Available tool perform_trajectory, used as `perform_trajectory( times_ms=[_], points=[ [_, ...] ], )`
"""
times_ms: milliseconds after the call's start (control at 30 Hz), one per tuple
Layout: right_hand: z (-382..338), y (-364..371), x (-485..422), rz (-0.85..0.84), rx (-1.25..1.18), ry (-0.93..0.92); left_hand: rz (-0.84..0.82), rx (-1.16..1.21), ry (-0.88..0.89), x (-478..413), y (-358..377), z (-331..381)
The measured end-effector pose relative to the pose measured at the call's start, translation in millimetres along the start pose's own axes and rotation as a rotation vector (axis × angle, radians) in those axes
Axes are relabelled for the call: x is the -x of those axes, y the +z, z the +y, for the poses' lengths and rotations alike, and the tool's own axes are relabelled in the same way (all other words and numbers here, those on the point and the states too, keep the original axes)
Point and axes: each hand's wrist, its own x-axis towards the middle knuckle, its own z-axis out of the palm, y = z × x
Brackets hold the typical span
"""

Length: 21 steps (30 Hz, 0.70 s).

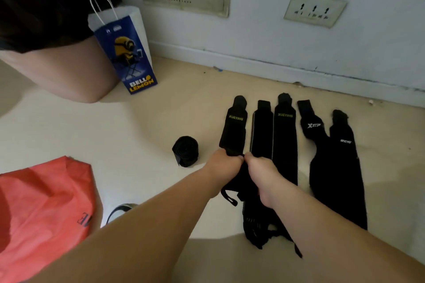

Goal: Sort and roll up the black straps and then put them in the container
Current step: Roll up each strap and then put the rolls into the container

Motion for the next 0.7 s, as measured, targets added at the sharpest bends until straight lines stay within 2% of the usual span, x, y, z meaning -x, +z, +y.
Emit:
perform_trajectory(
  times_ms=[133,300,400,567,633,700],
  points=[
    [-47.7,-16.8,56.3,0.017,-0.030,-0.139,-0.041,0.011,0.071,54.6,-5.7,54.6],
    [-90.1,-55.2,133.9,0.059,-0.181,-0.232,-0.052,-0.175,0.211,132.3,-9.7,115.3],
    [-102.8,-81.2,180.3,0.043,-0.210,-0.320,0.017,-0.235,0.308,182.4,-9.8,145.8],
    [-109.2,-129.2,232.3,0.012,-0.275,-0.415,0.125,-0.204,0.478,243.2,-5.4,169.6],
    [-105.0,-146.0,247.3,0.006,-0.312,-0.426,0.178,-0.316,0.595,250.8,1.2,166.6],
    [-98.0,-157.9,255.8,-0.002,-0.332,-0.423,0.151,-0.531,0.809,252.8,11.3,156.2]
  ],
)
